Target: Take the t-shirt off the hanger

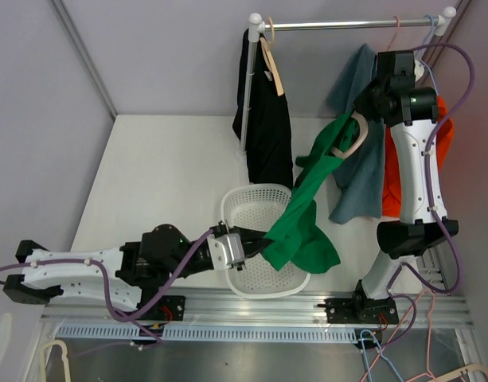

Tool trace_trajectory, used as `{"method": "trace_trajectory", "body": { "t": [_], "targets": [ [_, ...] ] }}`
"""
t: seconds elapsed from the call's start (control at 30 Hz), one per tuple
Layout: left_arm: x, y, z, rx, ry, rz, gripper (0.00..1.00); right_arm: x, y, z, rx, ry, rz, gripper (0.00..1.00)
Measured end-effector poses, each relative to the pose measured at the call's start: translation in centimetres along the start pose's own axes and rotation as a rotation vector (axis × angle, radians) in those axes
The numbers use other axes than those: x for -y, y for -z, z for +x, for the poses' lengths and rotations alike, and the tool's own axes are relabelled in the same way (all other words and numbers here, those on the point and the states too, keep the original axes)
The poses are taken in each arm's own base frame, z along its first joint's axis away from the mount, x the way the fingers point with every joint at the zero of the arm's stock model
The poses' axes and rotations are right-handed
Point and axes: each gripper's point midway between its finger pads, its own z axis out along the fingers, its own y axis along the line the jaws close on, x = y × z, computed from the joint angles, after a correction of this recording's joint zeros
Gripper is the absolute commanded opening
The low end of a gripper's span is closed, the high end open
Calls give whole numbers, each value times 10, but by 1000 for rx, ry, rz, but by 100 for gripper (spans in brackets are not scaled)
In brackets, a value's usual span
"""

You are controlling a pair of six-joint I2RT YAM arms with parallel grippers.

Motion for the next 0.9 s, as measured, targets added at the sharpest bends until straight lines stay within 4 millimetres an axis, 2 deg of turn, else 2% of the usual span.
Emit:
{"method": "trace_trajectory", "body": {
  "t": [0.1, 0.17, 0.27, 0.33, 0.37, 0.4, 0.47, 0.53, 0.57, 0.6, 0.63, 0.77, 0.83, 0.9],
  "targets": [
    [12, 0, 11, -18, -13, 37, 1, -9, 3, 13, -78, -24, -62, 0],
    [17, 2, 19, -26, -17, 45, 1, -16, 8, 13, -96, -33, -104, 0],
    [4, 0, 41, -78, 19, -41, 1, -24, 17, 12, -92, -17, -149, 0],
    [-25, -10, 62, -181, 89, -133, 1, -34, 32, 15, -50, 37, -165, 0],
    [-36, -20, 66, -222, 140, -168, 1, -43, 44, 21, -29, 79, -186, 0],
    [-73, -26, 75, -271, 180, -271, 1, -54, 60, 31, -12, 127, -219, 0],
    [-113, -37, 86, -330, 274, -391, 1, -73, 101, 63, -11, 235, -327, 0],
    [-137, -37, 96, -378, 357, -469, 1, -78, 139, 86, -15, 310, -446, 0],
    [-145, -35, 98, -401, 403, -498, 1, -72, 150, 89, -10, 324, -472, 0],
    [-151, -33, 99, -411, 441, -519, 1, -57, 165, 88, 11, 339, -496, 0],
    [-158, -30, 98, -424, 487, -535, 1, -49, 175, 83, 56, 331, -531, 0],
    [-177, -14, 86, -431, 588, -589, 1, -2, 205, 75, 214, 306, -593, 0],
    [-177, -9, 74, -429, 600, -583, 1, 9, 219, 66, 281, 290, -610, 0],
    [-178, -9, 49, -410, 602, -553, 1, 9, 226, 52, 343, 270, -618, 0]
  ]
}}
